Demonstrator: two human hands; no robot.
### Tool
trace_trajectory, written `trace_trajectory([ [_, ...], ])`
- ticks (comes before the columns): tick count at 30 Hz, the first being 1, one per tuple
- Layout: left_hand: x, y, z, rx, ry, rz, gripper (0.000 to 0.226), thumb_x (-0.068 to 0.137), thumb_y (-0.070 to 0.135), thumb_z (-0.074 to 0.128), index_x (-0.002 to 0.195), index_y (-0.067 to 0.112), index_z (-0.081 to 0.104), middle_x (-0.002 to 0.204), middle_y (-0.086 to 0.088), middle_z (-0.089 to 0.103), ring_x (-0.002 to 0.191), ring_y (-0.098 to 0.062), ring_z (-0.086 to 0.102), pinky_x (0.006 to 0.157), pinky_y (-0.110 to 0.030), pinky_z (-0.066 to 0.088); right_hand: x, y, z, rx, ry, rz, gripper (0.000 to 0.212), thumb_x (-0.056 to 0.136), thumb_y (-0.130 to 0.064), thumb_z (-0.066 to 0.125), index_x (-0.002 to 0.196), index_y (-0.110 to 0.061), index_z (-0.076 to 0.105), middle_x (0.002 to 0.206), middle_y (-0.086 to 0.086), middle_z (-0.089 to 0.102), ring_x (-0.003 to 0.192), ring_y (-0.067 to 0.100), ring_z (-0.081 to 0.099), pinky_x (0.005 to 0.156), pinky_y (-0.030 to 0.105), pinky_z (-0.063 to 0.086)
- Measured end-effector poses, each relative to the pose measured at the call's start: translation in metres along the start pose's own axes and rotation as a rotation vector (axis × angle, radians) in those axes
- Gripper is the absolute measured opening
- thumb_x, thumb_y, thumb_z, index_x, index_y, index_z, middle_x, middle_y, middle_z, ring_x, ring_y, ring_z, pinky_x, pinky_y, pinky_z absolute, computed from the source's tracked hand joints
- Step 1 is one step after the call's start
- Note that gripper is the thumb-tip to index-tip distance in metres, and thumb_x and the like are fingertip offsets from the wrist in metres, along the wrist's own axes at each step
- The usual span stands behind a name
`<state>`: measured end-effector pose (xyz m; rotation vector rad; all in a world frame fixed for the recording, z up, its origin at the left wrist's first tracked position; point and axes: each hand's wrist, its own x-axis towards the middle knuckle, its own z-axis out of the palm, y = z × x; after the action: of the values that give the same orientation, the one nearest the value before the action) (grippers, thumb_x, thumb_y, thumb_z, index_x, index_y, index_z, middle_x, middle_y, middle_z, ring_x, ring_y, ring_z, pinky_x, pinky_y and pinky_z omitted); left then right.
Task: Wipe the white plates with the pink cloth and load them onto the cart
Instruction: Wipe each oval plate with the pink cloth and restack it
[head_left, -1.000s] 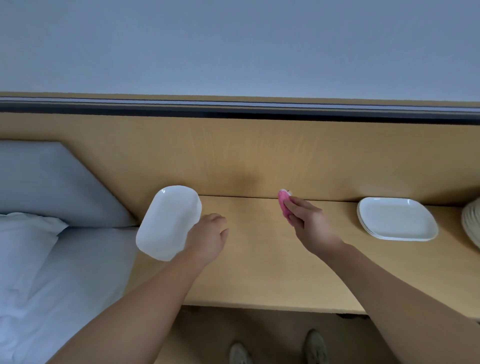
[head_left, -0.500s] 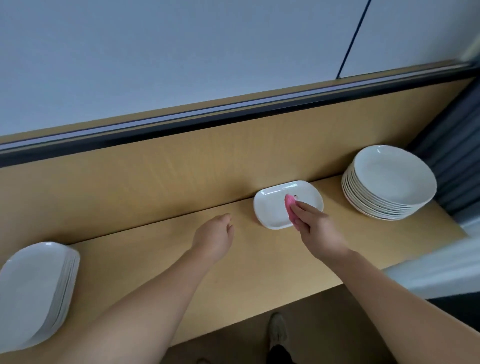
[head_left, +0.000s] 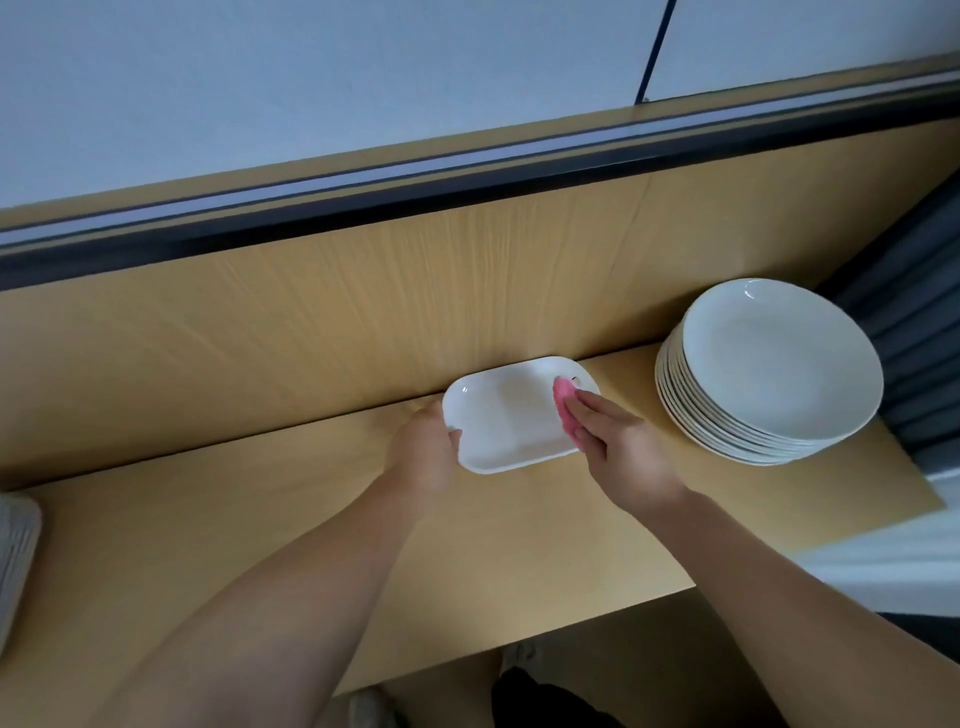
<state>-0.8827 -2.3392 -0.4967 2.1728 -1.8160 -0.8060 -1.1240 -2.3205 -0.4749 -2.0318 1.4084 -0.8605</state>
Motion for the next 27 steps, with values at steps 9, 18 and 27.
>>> trace_trajectory([
  [9,0.010,0.007,0.001,-0.172,-0.064,-0.254,0.028,0.091,0.010,0.052,0.118,0.008,0.052,0.109,-0.007,0.063,0.094,-0.026,0.060,0.072,-0.033,0.048,0.008,0.011,-0.009,-0.026,-0.048,-0.050,0.045,0.097,0.001,0.048,0.139,-0.013,0.053,0.134,-0.017,0.053,0.132,0.004,0.046,0.107,0.022,0.040],
  [18,0.004,0.015,-0.012,-0.305,-0.085,-0.313,0.023,0.091,0.004,0.046,0.113,0.006,0.041,0.095,-0.009,0.058,0.088,-0.035,0.066,0.075,-0.047,0.055,0.012,0.001,-0.017,-0.037,-0.048,-0.039,0.044,0.097,-0.001,0.051,0.139,-0.015,0.054,0.139,-0.013,0.053,0.115,0.006,0.059,0.099,0.018,0.044],
  [27,-0.028,-0.027,-0.039,-0.346,-0.003,-0.277,0.012,0.093,0.008,0.042,0.103,0.015,0.044,0.104,-0.005,0.058,0.090,-0.030,0.063,0.077,-0.043,0.056,0.012,-0.036,-0.015,-0.037,0.010,-0.074,0.042,0.099,-0.003,0.047,0.140,-0.012,0.052,0.132,-0.006,0.059,0.120,0.003,0.055,0.103,0.025,0.044],
])
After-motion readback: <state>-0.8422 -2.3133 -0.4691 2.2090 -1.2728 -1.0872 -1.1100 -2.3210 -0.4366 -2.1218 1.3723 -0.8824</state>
